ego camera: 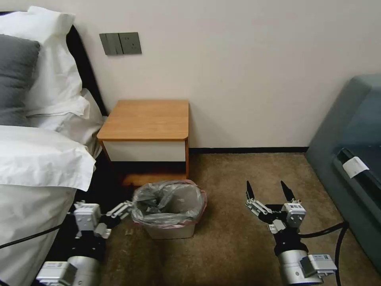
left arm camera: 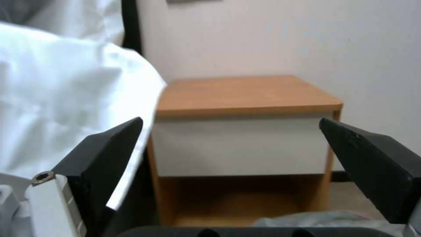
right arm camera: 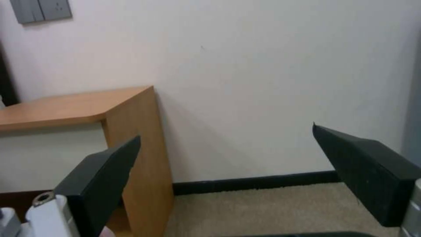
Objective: Pick up the garbage bag from the table and place it over the trash can.
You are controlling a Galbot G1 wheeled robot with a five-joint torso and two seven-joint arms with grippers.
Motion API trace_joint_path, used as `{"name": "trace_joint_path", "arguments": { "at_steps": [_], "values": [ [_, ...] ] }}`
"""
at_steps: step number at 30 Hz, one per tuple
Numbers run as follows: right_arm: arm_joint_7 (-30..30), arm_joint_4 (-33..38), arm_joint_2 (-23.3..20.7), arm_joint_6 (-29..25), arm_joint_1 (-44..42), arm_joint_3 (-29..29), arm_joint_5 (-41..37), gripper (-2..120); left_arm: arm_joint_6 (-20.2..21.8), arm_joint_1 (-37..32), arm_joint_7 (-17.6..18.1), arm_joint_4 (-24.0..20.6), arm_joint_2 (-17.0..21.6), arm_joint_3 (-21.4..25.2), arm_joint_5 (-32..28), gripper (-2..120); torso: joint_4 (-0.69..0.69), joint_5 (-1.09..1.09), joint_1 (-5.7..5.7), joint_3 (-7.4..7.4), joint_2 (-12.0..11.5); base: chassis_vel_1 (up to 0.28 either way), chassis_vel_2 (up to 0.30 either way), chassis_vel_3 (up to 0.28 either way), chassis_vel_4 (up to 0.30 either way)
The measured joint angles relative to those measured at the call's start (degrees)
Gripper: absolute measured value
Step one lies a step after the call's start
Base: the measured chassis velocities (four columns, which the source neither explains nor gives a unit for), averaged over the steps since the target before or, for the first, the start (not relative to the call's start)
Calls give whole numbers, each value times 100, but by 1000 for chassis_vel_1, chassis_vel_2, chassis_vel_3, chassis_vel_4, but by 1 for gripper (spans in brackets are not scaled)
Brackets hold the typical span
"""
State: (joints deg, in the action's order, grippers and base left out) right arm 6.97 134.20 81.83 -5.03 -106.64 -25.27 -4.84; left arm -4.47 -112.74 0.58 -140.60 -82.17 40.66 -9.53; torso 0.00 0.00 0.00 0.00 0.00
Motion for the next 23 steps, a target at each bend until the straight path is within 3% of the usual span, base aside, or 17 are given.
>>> {"name": "trace_joint_path", "arguments": {
  "at_steps": [23],
  "values": [
    [16, -23, 12, -14, -2, -2, 62, 100, -69, -7, -20, 31, -32, 16, 113, 100, 0, 0, 0, 0, 0, 0, 0, 0, 0]
  ]
}}
